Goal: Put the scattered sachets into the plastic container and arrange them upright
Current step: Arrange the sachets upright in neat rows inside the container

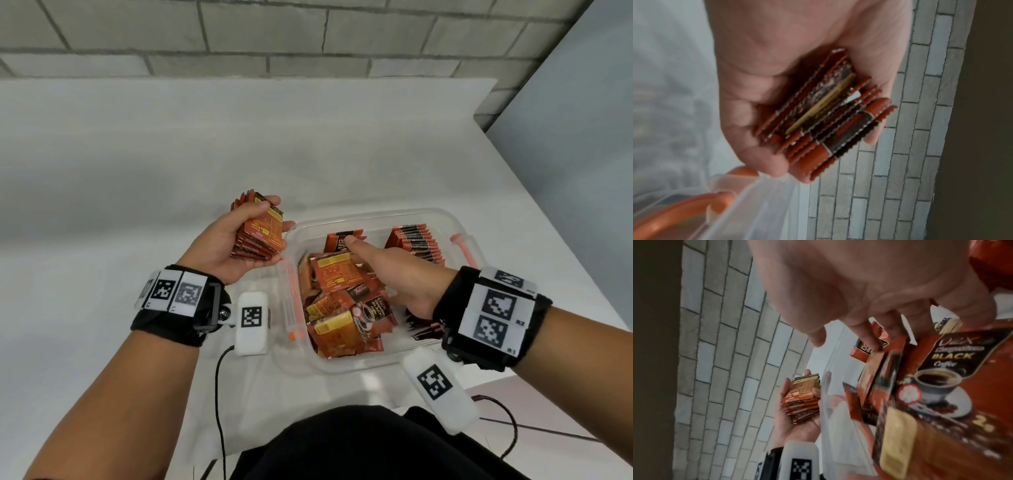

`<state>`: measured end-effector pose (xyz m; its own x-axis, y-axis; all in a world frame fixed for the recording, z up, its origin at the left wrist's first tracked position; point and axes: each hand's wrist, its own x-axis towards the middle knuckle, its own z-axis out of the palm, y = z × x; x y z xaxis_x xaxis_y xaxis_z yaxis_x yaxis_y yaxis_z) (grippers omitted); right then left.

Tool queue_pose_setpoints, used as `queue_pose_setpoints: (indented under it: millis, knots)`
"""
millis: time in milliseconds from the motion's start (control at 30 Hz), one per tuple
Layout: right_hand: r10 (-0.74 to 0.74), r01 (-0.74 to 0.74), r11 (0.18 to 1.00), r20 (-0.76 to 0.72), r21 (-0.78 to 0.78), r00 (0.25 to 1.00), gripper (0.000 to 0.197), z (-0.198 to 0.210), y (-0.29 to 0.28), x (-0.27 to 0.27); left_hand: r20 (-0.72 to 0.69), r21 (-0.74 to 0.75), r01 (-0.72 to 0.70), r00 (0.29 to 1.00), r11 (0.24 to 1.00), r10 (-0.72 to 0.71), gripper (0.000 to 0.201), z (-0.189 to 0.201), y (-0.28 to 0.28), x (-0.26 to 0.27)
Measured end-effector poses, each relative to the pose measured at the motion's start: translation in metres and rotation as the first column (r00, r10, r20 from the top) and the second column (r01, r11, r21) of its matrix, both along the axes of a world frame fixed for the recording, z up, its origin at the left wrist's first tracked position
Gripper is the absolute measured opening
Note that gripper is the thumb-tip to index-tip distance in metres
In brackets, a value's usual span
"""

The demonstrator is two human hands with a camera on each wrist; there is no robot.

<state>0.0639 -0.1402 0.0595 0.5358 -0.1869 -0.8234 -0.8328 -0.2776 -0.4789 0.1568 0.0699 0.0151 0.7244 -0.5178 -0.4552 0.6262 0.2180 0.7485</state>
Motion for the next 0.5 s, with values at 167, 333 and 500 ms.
queue_pose_setpoints:
  millis: [167, 333, 500]
  knots:
    - [0.004, -0.003, 1.000, 0.056, -0.018, 0.998, 0.075, -0.002, 0.003, -0.001, 0.004, -0.017, 0.009, 1.000, 1.000, -0.009, 0.026, -0.003, 0.001, 0.001]
    - [0.042, -0.042, 0.999, 0.007, -0.034, 0.999, 0.078, -0.010, 0.012, -0.004, 0.002, -0.019, 0.011, 1.000, 1.000, -0.011, 0.030, -0.003, 0.001, 0.001]
    - [0.022, -0.022, 0.999, 0.012, 0.041, 1.000, 0.069, -0.010, 0.010, -0.008, 0.003, -0.016, 0.007, 1.000, 1.000, -0.007, 0.032, -0.004, 0.002, 0.001]
